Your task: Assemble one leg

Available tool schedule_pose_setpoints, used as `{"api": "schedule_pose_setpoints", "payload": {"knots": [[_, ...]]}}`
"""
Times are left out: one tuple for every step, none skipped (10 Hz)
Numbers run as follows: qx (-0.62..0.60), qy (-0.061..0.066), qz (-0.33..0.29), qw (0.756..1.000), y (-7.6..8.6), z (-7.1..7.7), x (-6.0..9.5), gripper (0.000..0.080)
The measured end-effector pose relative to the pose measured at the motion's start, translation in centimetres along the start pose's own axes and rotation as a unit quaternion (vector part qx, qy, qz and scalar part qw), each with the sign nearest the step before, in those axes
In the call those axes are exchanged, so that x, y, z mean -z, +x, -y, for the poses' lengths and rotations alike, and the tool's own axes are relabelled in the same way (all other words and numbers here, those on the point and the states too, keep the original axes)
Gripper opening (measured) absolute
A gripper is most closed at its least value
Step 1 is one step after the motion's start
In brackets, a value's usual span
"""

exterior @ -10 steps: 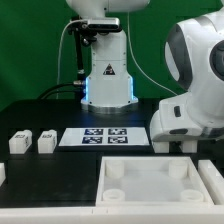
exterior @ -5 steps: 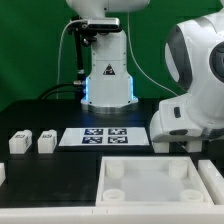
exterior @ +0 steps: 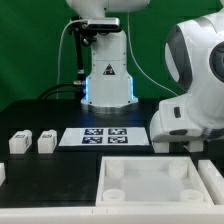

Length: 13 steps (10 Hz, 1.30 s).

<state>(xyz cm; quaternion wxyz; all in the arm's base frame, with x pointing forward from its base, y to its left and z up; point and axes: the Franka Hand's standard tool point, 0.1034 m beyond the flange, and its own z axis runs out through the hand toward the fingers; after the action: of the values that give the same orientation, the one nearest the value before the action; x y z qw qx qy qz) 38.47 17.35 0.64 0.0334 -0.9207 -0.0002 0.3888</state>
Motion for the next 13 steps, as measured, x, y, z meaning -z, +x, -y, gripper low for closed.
{"api": "schedule_pose_setpoints", "payload": {"knots": [[0.0,0.0,0.0,1.0,0.0,0.0,0.0,0.031],[0.009,0.001,-0.001,1.0,0.1,-0.2,0.3,0.031],[0.021,0.005,-0.011,1.0,0.4,-1.2,1.6,0.0294],[0.035,0.008,-0.02,0.999,0.2,-2.5,3.7,0.0294],[0.057,0.012,-0.033,0.998,-0.2,-4.0,6.0,0.0294],[0.071,0.015,-0.04,0.997,-1.2,-5.9,8.5,0.0294],[0.077,0.021,-0.042,0.996,-2.2,-7.6,10.9,0.0294],[0.079,0.024,-0.091,0.992,-1.9,-8.8,13.6,0.0294],[0.082,0.024,-0.131,0.988,-2.9,-10.3,17.1,0.0294],[0.073,0.018,-0.204,0.976,-2.9,-10.9,19.9,0.0294],[0.07,0.013,-0.258,0.964,-2.8,-10.9,19.8,0.0294],[0.066,0.011,-0.291,0.955,-2.8,-11.2,19.6,0.0294],[0.062,0.007,-0.342,0.938,-2.5,-11.4,20.0,0.0294]]}}
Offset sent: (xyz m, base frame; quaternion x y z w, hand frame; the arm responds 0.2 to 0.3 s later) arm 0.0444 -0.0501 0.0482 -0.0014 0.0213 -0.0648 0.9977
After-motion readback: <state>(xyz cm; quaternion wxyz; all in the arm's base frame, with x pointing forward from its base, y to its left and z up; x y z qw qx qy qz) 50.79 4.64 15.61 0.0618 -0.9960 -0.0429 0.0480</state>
